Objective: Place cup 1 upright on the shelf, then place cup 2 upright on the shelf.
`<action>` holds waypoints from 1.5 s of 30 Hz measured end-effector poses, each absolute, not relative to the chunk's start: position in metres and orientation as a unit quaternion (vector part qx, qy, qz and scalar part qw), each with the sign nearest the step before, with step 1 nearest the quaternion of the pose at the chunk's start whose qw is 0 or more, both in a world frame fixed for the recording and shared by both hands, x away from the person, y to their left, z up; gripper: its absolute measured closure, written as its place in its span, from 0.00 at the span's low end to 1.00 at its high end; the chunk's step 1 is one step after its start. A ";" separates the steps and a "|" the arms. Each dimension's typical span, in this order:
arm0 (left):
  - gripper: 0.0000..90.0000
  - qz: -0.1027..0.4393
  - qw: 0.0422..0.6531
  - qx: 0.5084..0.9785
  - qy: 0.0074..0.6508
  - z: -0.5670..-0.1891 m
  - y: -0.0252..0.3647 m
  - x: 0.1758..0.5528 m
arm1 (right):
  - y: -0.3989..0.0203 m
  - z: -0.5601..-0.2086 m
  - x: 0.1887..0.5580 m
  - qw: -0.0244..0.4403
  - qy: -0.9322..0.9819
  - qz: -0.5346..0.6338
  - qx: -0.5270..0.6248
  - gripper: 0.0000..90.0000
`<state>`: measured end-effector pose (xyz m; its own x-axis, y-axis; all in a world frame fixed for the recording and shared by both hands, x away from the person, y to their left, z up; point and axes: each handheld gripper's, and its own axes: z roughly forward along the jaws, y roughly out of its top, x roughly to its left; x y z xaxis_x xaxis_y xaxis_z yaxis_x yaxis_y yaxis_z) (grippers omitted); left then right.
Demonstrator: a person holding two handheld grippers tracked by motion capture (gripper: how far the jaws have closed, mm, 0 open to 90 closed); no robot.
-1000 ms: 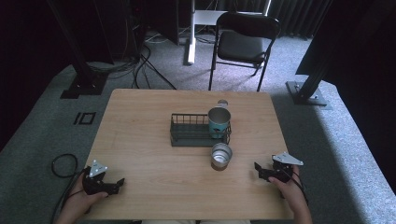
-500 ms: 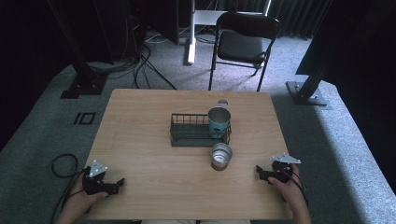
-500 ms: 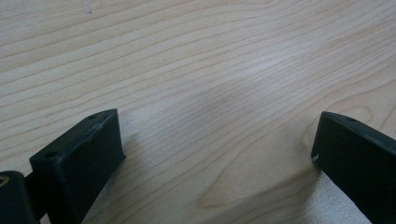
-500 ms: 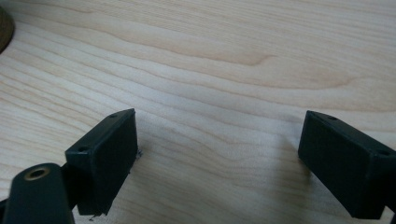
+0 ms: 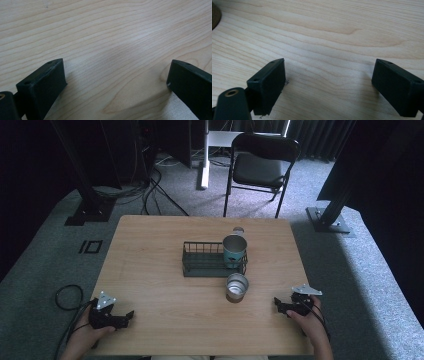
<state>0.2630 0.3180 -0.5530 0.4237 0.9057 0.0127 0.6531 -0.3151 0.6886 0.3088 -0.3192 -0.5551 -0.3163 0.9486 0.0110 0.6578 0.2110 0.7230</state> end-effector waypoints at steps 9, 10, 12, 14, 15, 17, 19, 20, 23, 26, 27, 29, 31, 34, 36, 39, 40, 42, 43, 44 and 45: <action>0.03 0.209 0.332 0.786 0.479 -0.543 0.312 0.260 | -0.319 -0.555 0.310 0.225 0.745 0.322 0.540 0.13; 0.03 0.210 0.334 0.786 0.476 -0.540 0.311 0.260 | -0.319 -0.555 0.310 0.225 0.745 0.322 0.540 0.13; 0.03 0.210 0.344 0.785 0.471 -0.535 0.308 0.259 | -0.319 -0.555 0.310 0.225 0.745 0.322 0.540 0.13; 0.03 0.206 0.353 0.788 0.460 -0.531 0.304 0.259 | -0.319 -0.555 0.310 0.225 0.745 0.322 0.539 0.13; 0.03 0.204 0.357 0.790 0.455 -0.530 0.302 0.259 | -0.319 -0.555 0.310 0.225 0.745 0.322 0.539 0.13; 0.03 0.199 0.363 0.791 0.451 -0.529 0.298 0.259 | -0.319 -0.555 0.310 0.225 0.745 0.322 0.540 0.13; 0.03 0.198 0.361 0.794 0.446 -0.529 0.294 0.260 | -0.319 -0.555 0.310 0.226 0.745 0.322 0.539 0.13; 0.03 0.197 0.361 0.795 0.445 -0.529 0.293 0.260 | -0.319 -0.555 0.310 0.225 0.745 0.322 0.539 0.13; 0.03 0.191 0.364 0.799 0.439 -0.530 0.288 0.262 | -0.319 -0.555 0.310 0.225 0.745 0.321 0.540 0.13; 0.05 0.187 0.365 0.802 0.433 -0.530 0.282 0.263 | -0.319 -0.555 0.310 0.225 0.745 0.322 0.539 0.13; 0.05 0.187 0.364 0.804 0.432 -0.530 0.280 0.263 | -0.319 -0.555 0.310 0.225 0.745 0.322 0.539 0.13; 0.05 0.189 0.364 0.804 0.431 -0.530 0.277 0.265 | -0.319 -0.555 0.310 0.225 0.745 0.322 0.540 0.13; 0.05 0.188 0.364 0.807 0.427 -0.529 0.273 0.266 | -0.319 -0.555 0.310 0.225 0.745 0.322 0.540 0.13; 0.05 0.181 0.367 0.810 0.419 -0.528 0.267 0.267 | -0.319 -0.555 0.310 0.225 0.745 0.322 0.539 0.13; 0.05 0.182 0.367 0.814 0.413 -0.527 0.262 0.269 | -0.319 -0.555 0.310 0.226 0.745 0.322 0.539 0.13; 0.05 0.182 0.372 0.814 0.407 -0.525 0.255 0.271 | -0.319 -0.555 0.310 0.225 0.745 0.322 0.540 0.13; 0.05 0.181 0.373 0.815 0.404 -0.524 0.253 0.272 | -0.319 -0.555 0.310 0.225 0.745 0.322 0.539 0.13; 0.05 0.179 0.375 0.817 0.399 -0.523 0.247 0.273 | -0.319 -0.555 0.310 0.225 0.745 0.322 0.539 0.13; 0.05 0.178 0.377 0.819 0.395 -0.523 0.245 0.274 | -0.319 -0.555 0.310 0.225 0.745 0.322 0.540 0.13; 0.05 0.178 0.375 0.821 0.392 -0.522 0.242 0.274 | -0.319 -0.555 0.310 0.225 0.745 0.322 0.540 0.13; 0.05 0.177 0.376 0.822 0.390 -0.522 0.239 0.275 | -0.319 -0.555 0.310 0.225 0.745 0.322 0.539 0.13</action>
<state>0.2749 0.2394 -0.5224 0.6335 0.7737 -0.0029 0.5082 -0.4133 0.7556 0.3097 -0.3191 -0.5552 -0.3166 0.9485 0.0120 0.6581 0.2106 0.7229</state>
